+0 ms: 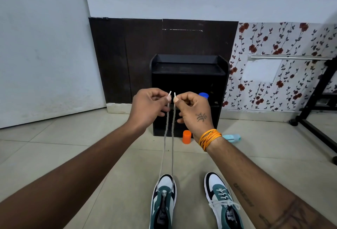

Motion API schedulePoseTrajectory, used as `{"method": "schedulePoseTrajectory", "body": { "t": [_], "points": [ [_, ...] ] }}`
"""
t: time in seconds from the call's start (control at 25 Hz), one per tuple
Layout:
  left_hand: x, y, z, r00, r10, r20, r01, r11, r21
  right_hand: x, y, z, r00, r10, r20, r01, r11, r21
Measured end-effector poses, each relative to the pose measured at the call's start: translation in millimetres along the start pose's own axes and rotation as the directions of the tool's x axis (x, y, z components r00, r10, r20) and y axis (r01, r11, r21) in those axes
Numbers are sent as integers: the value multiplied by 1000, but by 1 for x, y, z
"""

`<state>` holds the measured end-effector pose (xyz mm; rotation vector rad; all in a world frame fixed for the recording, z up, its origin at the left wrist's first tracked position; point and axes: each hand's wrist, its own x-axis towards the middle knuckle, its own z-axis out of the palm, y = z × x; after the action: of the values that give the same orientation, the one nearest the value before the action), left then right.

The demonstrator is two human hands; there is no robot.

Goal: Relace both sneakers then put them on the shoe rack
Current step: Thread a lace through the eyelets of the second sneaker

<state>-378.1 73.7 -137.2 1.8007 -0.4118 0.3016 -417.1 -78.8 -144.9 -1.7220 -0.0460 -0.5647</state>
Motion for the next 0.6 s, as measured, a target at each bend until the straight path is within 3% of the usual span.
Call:
{"method": "schedulePoseTrajectory", "body": {
  "t": [0.16, 0.36, 0.6],
  "points": [
    [-13, -39, 1, 999, -30, -34, 33, 997, 73, -18, 39, 0, 989, 145, 12, -145, 988, 53],
    [-48, -119, 11, 996, -68, -56, 82, 944, 321, -56, 120, 7, 947, 320, 30, -322, 946, 45],
    [-112, -233, 16, 961, -274, 30, 215, 815, 538, -123, 215, 21, 843, 537, 40, -538, 841, 52]
  ]
}}
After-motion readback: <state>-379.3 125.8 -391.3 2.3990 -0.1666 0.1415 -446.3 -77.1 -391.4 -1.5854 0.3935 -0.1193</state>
